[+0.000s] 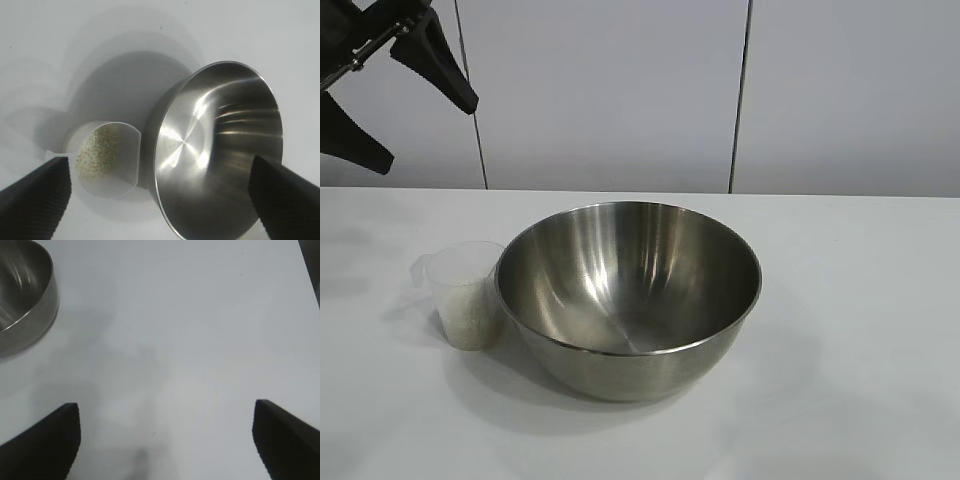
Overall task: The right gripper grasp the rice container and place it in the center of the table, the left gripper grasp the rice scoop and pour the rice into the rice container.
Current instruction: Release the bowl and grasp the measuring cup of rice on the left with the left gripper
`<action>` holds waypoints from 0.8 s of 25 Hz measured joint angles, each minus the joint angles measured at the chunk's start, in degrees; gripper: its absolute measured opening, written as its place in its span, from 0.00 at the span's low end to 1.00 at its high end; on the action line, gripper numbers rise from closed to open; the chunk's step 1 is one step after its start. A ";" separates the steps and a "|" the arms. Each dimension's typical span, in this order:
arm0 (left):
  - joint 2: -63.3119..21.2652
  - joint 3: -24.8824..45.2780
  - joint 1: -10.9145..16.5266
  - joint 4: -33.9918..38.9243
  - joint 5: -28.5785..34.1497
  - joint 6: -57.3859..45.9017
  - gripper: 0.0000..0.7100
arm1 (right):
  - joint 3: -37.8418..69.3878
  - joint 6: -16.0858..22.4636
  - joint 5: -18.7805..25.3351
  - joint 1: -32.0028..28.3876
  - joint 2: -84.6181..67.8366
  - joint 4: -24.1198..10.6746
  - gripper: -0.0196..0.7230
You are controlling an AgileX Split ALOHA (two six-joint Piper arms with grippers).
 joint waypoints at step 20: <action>-22.72 2.76 -6.26 2.32 -20.71 17.65 0.89 | 0.00 0.00 -0.07 0.00 0.10 0.04 0.89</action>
